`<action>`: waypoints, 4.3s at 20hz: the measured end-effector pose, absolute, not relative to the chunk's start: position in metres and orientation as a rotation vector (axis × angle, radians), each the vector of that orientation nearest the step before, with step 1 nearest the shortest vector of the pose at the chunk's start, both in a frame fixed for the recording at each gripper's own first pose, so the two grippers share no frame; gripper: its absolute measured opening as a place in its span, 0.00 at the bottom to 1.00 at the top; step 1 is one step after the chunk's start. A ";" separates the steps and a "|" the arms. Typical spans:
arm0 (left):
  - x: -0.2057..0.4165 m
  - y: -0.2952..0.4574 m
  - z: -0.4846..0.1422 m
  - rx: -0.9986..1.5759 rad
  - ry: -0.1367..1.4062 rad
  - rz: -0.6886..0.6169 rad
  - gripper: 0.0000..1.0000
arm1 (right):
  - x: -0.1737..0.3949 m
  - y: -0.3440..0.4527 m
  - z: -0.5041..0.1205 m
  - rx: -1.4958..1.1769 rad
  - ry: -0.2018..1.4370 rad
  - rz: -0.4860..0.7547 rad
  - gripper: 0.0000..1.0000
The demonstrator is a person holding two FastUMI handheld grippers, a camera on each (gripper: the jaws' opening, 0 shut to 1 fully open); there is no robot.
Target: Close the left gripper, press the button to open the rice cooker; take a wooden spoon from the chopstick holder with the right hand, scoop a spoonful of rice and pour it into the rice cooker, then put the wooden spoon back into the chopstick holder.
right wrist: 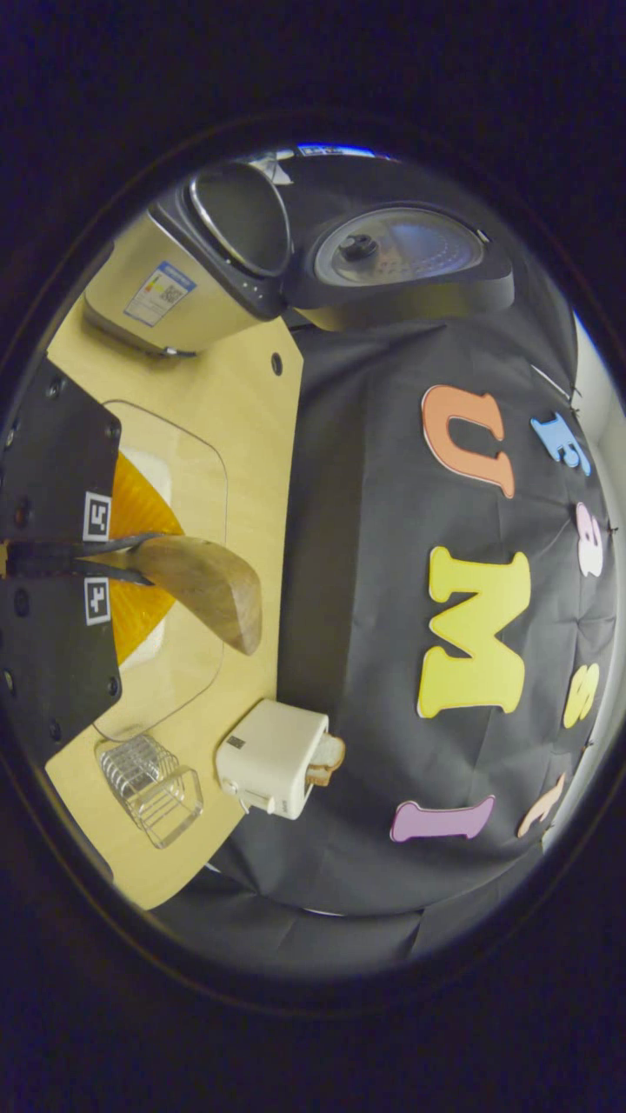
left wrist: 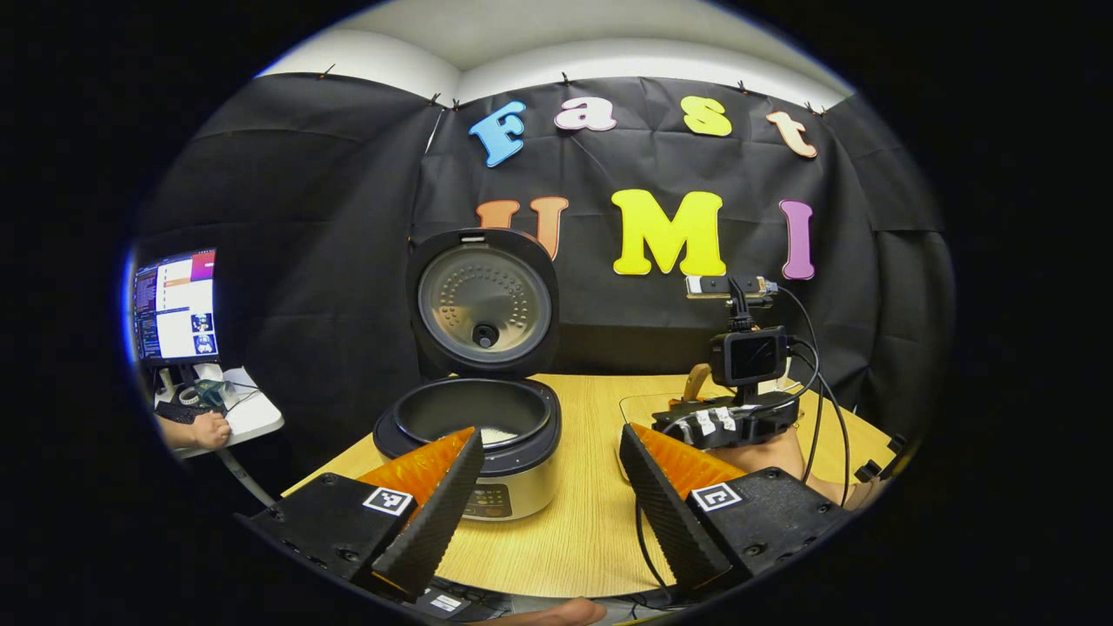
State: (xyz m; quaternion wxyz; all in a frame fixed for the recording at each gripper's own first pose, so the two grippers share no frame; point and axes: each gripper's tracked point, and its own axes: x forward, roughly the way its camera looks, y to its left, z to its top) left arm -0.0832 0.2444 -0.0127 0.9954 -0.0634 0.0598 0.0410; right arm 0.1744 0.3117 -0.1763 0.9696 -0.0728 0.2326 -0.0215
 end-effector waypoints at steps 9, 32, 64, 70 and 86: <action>-0.082 0.258 -0.017 -0.178 0.127 0.100 1.00 | 0.177 0.323 -0.179 0.268 0.546 -0.063 0.00; -0.077 0.247 -0.021 -0.152 0.142 0.092 1.00 | 0.189 0.236 -0.138 1.261 0.574 0.013 0.00; -0.109 0.290 -0.005 -0.156 0.081 0.130 0.99 | 0.164 0.497 -0.039 0.931 0.583 0.254 0.00; -0.108 0.296 -0.009 -0.114 0.106 0.171 0.97 | 0.172 0.539 -0.051 0.652 0.598 0.265 0.00; -0.098 0.309 -0.032 -0.047 0.168 0.229 0.97 | 0.150 0.594 -0.004 0.049 0.520 0.438 0.01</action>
